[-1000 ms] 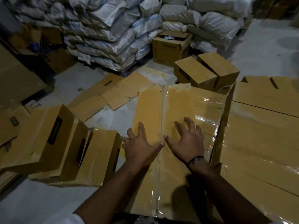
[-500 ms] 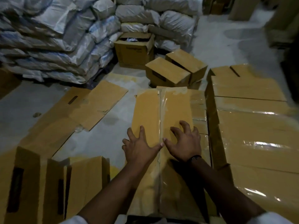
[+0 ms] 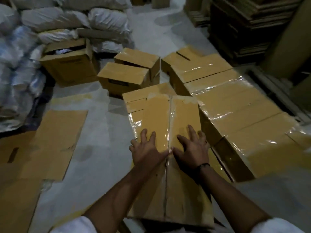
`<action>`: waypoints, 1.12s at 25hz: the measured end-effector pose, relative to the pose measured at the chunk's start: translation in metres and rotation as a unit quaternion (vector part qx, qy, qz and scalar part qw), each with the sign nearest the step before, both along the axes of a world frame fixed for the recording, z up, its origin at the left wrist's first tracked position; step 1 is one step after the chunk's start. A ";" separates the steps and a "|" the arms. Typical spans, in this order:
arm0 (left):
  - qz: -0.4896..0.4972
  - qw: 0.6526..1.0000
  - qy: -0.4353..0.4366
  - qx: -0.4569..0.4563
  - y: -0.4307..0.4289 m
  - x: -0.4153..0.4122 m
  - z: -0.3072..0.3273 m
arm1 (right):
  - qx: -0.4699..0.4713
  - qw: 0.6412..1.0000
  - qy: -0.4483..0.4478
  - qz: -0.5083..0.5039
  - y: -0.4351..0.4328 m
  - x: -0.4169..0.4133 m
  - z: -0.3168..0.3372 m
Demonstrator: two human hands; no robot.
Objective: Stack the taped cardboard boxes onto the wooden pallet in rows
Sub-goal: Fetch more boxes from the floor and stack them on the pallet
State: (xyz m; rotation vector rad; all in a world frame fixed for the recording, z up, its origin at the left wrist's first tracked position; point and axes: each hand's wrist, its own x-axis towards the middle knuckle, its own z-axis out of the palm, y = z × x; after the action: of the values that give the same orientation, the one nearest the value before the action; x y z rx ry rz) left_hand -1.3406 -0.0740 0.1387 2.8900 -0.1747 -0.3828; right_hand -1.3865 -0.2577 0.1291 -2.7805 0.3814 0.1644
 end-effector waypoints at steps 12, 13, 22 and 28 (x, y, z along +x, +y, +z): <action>-0.157 0.986 0.017 0.045 -0.022 -0.005 0.010 | 0.024 0.991 -0.011 -0.130 0.001 -0.057 -0.019; -0.169 0.984 0.020 0.043 -0.024 -0.001 0.007 | 0.025 0.989 -0.008 -0.146 0.001 -0.058 -0.022; -0.387 0.920 0.063 0.021 -0.027 0.066 -0.039 | 0.026 0.930 0.079 -0.358 0.046 -0.047 -0.038; -0.500 0.858 0.106 0.057 -0.018 0.089 -0.038 | 0.051 0.895 0.109 -0.430 0.089 -0.046 -0.033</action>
State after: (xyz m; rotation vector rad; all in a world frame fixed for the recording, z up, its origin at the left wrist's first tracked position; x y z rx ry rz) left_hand -1.2515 -0.0923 0.1008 2.5659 -1.6670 -0.8738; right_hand -1.4327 -0.1691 0.0964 -2.2302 1.5423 0.2611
